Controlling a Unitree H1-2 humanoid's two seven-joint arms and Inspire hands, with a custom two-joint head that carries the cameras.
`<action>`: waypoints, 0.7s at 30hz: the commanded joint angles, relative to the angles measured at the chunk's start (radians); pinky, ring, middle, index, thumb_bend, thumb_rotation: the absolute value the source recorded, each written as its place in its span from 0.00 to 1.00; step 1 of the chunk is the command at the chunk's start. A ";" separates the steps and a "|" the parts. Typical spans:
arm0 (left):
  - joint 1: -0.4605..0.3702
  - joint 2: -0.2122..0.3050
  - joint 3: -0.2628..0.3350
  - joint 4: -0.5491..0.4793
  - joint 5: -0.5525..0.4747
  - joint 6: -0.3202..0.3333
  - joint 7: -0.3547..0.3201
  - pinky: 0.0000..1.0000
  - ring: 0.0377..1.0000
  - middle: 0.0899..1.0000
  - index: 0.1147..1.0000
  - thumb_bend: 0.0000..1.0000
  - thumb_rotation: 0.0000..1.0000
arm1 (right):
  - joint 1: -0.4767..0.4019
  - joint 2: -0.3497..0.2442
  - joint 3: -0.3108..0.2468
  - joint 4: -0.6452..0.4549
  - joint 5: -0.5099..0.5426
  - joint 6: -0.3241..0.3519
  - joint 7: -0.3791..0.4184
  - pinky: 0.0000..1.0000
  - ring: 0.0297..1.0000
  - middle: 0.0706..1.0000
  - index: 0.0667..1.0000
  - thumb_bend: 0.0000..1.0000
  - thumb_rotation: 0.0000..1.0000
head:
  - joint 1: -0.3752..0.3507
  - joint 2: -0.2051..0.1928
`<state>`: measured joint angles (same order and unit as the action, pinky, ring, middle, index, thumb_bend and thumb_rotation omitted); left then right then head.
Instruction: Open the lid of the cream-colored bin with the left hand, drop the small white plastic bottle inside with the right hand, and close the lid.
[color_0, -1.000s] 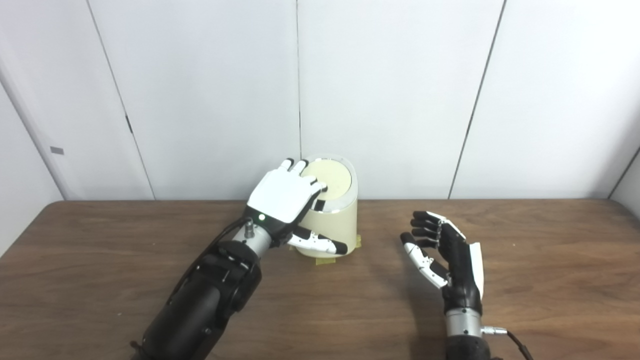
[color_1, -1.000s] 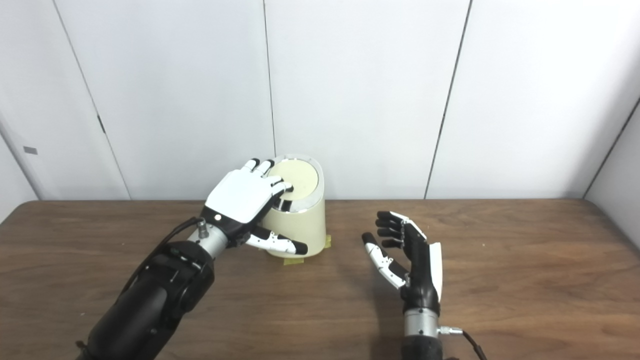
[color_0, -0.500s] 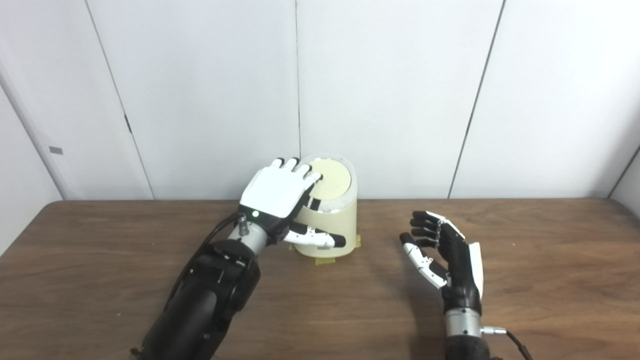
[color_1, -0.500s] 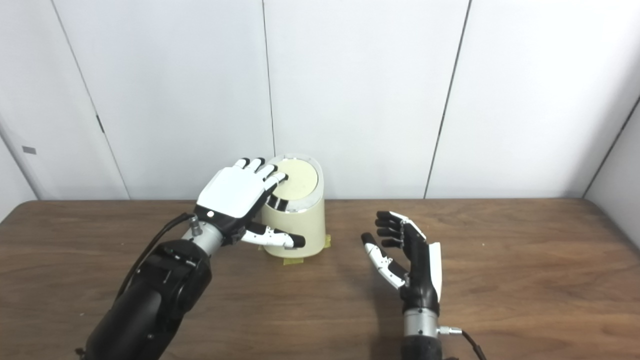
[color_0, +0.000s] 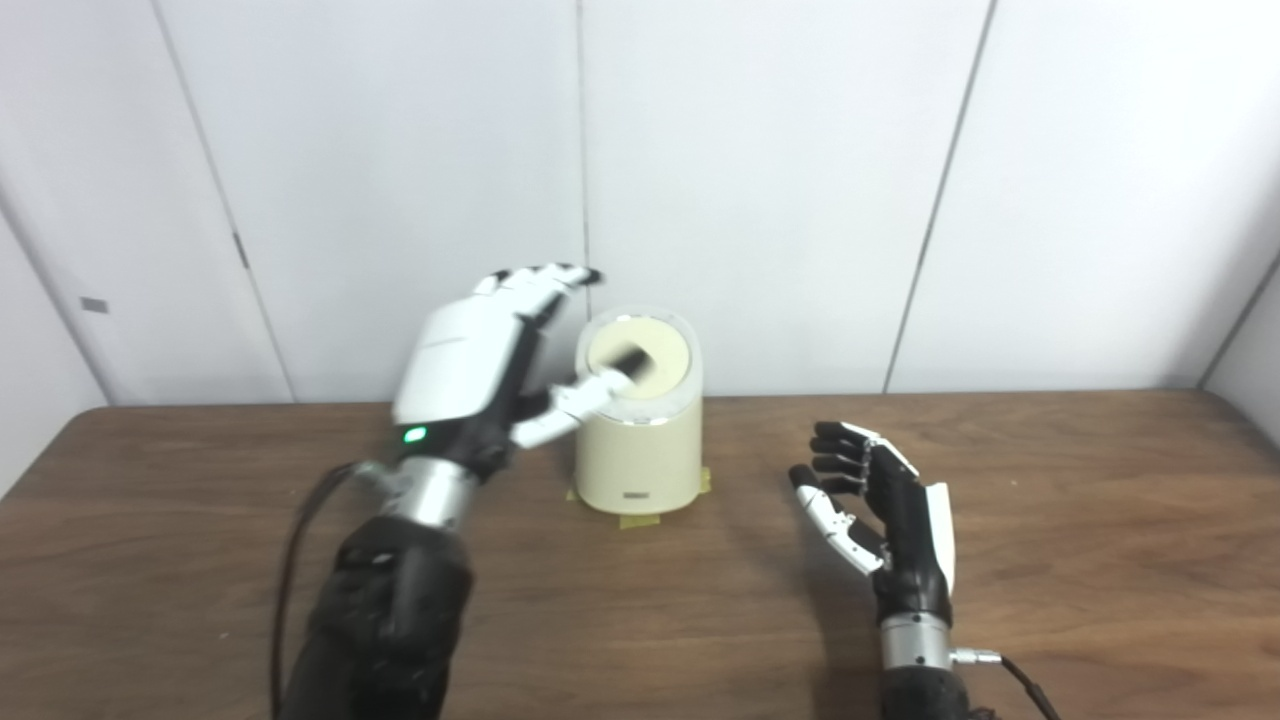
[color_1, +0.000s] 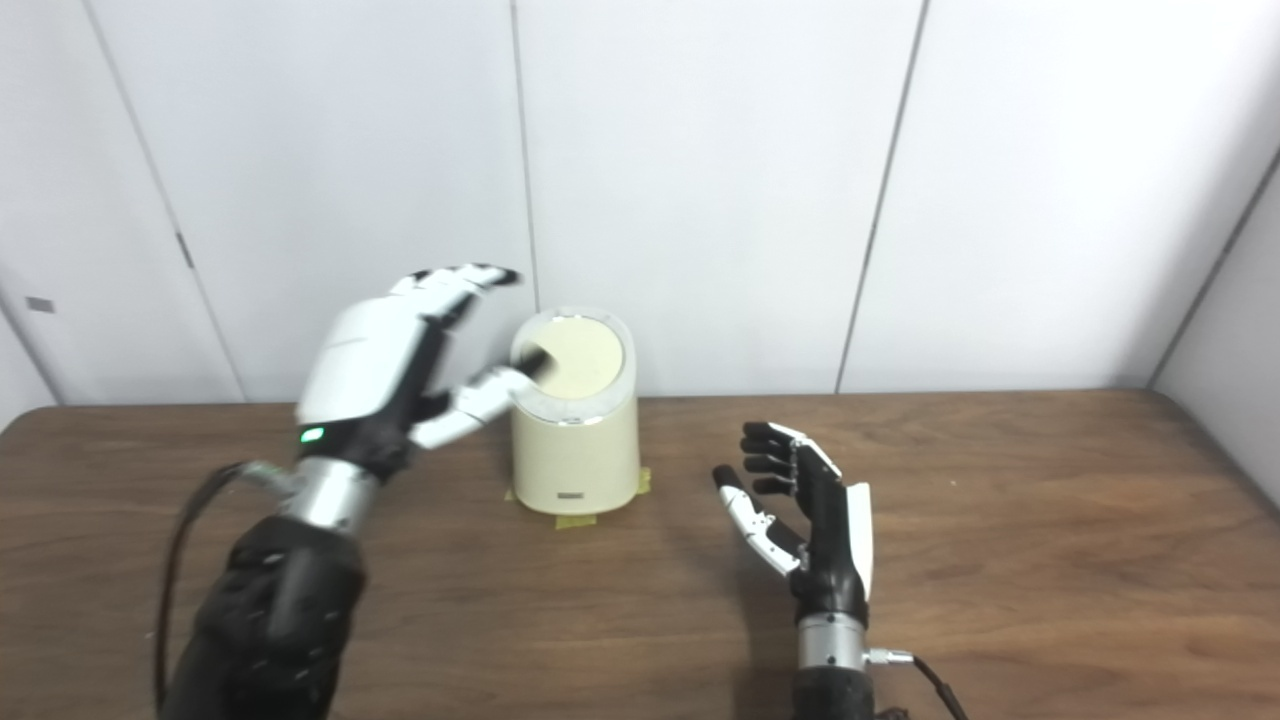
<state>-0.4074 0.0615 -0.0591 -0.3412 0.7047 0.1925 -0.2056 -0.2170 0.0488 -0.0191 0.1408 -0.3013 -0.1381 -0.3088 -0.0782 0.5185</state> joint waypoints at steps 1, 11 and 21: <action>0.002 0.008 0.035 -0.006 -0.110 -0.019 0.025 0.70 0.79 0.80 0.79 0.24 0.86 | -0.036 -0.004 -0.002 -0.024 0.006 -0.049 -0.010 0.56 0.63 0.64 0.64 0.25 0.29 | 0.000 0.002; 0.168 -0.015 0.094 0.150 -0.282 -0.237 0.237 0.64 0.71 0.73 0.73 0.21 0.45 | -0.018 -0.017 -0.014 -0.044 0.026 -0.043 0.003 0.57 0.63 0.63 0.63 0.26 0.27 | 0.007 0.008; 0.260 -0.056 0.089 0.245 -0.380 -0.332 0.328 0.65 0.73 0.74 0.73 0.22 0.49 | 0.020 -0.051 -0.005 -0.088 0.028 -0.044 0.021 0.56 0.61 0.62 0.62 0.24 0.24 | 0.016 0.032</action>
<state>-0.1236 0.0096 0.0325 -0.0888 0.3380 -0.0988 0.1010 -0.1734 0.0031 -0.0274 0.0994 -0.2771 -0.1427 -0.2933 -0.0614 0.5507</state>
